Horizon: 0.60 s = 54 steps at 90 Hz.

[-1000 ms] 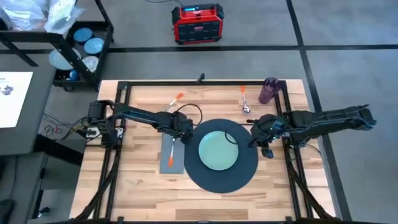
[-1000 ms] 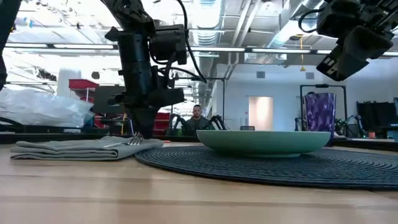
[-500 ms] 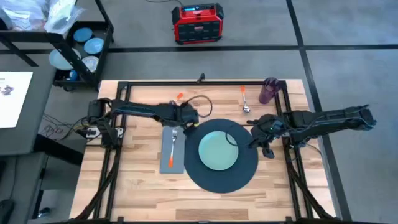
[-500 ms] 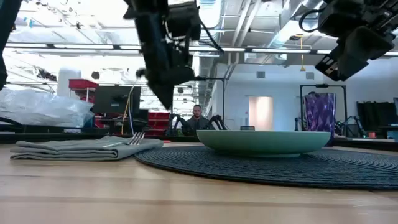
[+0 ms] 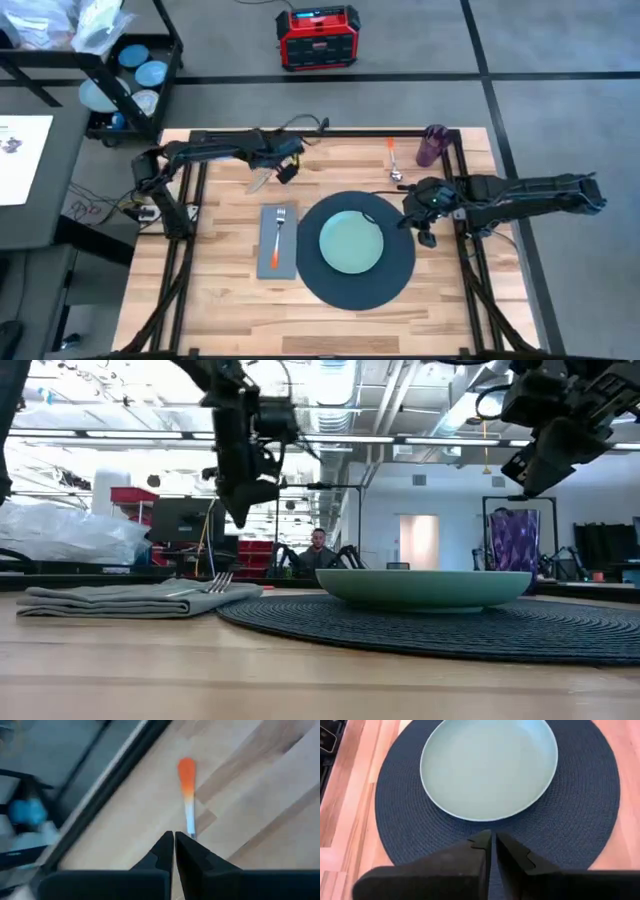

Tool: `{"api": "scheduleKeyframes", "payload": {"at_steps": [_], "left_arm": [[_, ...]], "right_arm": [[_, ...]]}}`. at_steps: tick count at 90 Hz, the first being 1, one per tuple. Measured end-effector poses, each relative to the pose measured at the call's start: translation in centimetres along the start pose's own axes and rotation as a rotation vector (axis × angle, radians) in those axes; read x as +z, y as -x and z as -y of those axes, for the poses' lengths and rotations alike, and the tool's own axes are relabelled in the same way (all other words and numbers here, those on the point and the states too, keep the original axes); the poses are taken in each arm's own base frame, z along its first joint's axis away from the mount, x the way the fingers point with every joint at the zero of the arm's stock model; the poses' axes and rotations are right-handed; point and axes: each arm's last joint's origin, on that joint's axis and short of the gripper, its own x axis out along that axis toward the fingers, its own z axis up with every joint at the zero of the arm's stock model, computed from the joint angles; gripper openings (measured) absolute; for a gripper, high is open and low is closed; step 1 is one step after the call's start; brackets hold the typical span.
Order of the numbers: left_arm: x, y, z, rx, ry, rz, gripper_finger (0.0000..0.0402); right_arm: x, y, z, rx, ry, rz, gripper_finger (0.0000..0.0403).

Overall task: Set table place
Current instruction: Put the orange knife on the blue placemat

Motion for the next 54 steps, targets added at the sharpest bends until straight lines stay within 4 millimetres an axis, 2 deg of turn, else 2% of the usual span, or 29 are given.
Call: {"api": "scheduleKeyframes", "payload": {"at_steps": [11, 21, 34, 54], "left_arm": [[-1.3, -1.7, -1.7, -0.080, 0.070, 0.018, 0.0004], [-1.9, -2.8, -2.8, -0.158, 0.147, 0.075, 0.0026], [-2.7, -4.0, -2.9, -0.195, 0.169, 0.073, 0.0064], [-2.8, -4.4, -2.7, -0.212, 0.211, 0.114, 0.0107]], "right_arm": [[0.0, 0.0, -0.1, 0.017, 0.000, -0.002, 0.0016], [0.0, 0.0, -0.1, 0.028, -0.006, -0.004, 0.0016], [0.0, 0.0, -0.3, 0.038, 0.000, -0.006, 0.0016], [-0.1, -0.1, -0.7, 0.059, 0.005, -0.012, 0.0016]]}}
